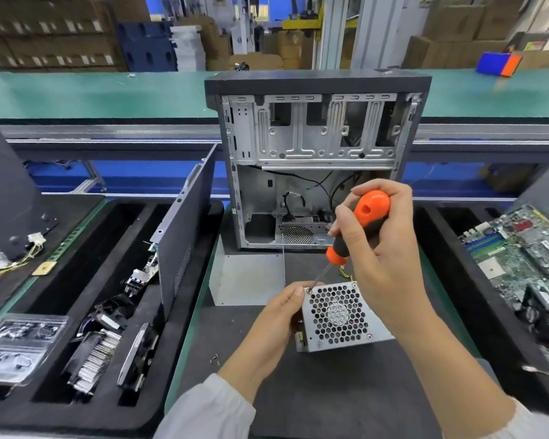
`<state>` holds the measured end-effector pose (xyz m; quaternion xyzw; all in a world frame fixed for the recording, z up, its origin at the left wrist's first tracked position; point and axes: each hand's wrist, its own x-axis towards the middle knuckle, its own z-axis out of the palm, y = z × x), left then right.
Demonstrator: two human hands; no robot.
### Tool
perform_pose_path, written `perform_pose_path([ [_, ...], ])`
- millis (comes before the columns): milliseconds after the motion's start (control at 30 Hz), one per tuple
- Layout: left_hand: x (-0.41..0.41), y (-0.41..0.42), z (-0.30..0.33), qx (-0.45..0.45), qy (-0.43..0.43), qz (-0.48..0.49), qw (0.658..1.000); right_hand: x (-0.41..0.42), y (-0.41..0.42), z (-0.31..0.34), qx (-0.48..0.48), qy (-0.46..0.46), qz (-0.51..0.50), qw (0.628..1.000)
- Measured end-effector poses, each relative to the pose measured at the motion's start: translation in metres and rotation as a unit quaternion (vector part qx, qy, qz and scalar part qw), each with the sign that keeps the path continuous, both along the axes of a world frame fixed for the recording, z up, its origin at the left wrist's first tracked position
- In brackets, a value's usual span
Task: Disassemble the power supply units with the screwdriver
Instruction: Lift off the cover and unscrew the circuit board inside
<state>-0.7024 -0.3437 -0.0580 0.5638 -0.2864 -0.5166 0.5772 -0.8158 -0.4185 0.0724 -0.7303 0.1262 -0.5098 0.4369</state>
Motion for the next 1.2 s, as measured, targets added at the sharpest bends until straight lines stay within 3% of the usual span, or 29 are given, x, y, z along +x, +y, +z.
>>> perform_pose_path([
  [600, -0.001, -0.008, 0.005, 0.042, -0.020, 0.028, 0.999, 0.011, 0.003, -0.002, -0.068, 0.018, -0.034, 0.997],
  [1200, 0.029, -0.026, 0.014, 0.115, 0.034, 0.048, 0.992, 0.032, -0.023, -0.007, -0.001, 0.041, -0.033, 0.999],
])
